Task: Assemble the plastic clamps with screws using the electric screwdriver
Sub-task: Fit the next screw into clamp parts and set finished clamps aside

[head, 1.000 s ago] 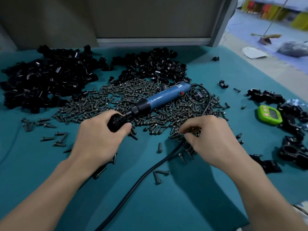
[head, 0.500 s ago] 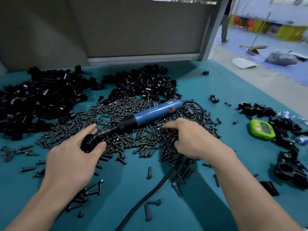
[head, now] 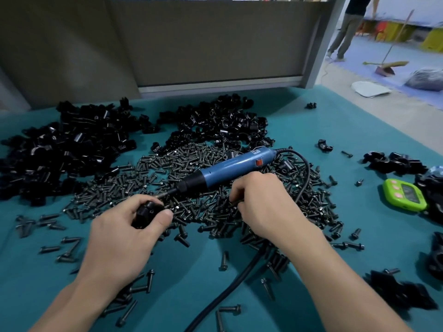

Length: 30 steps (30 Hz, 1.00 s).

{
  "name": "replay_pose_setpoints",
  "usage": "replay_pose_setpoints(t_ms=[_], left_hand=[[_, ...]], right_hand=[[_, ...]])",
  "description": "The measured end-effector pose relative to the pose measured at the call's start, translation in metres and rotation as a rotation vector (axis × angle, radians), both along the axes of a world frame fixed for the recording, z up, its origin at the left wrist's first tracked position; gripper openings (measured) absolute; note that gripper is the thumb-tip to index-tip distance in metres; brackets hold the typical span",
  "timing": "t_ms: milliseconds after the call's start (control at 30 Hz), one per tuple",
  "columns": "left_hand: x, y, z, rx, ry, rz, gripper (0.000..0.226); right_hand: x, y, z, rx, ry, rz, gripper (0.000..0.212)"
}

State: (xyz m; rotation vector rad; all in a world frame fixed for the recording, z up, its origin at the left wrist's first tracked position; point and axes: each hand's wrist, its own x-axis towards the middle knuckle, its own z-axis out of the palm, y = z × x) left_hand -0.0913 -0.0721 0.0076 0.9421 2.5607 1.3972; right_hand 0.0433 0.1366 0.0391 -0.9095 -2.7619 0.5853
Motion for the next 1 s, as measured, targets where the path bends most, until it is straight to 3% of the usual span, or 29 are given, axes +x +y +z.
replay_pose_setpoints(t_ms=[167,367,533,733,833,1000], left_hand=[[-0.002,0.003,-0.007,-0.081,0.018,-0.059,0.018],[-0.003,0.003,-0.008,-0.026,-0.003,-0.060,0.021],[-0.002,0.004,-0.005,0.010,-0.019,-0.055,0.028],[-0.001,0.001,-0.004,-0.008,-0.016,-0.060,0.029],[0.000,0.002,-0.002,-0.006,-0.002,-0.056,0.030],[-0.002,0.001,-0.002,-0.018,-0.008,-0.128,0.035]], right_hand=[[-0.012,-0.004,-0.002,-0.186,0.096,0.007,0.022],[-0.033,-0.009,0.003,-0.448,0.347,0.001,0.020],[-0.032,-0.019,0.001,-0.945,0.609,0.067,0.017],[-0.009,-0.005,0.003,-1.337,0.485,0.196,0.020],[-0.008,-0.010,0.003,-1.309,0.467,0.293,0.018],[-0.012,-0.013,0.001,-1.262,0.499,0.410,0.033]])
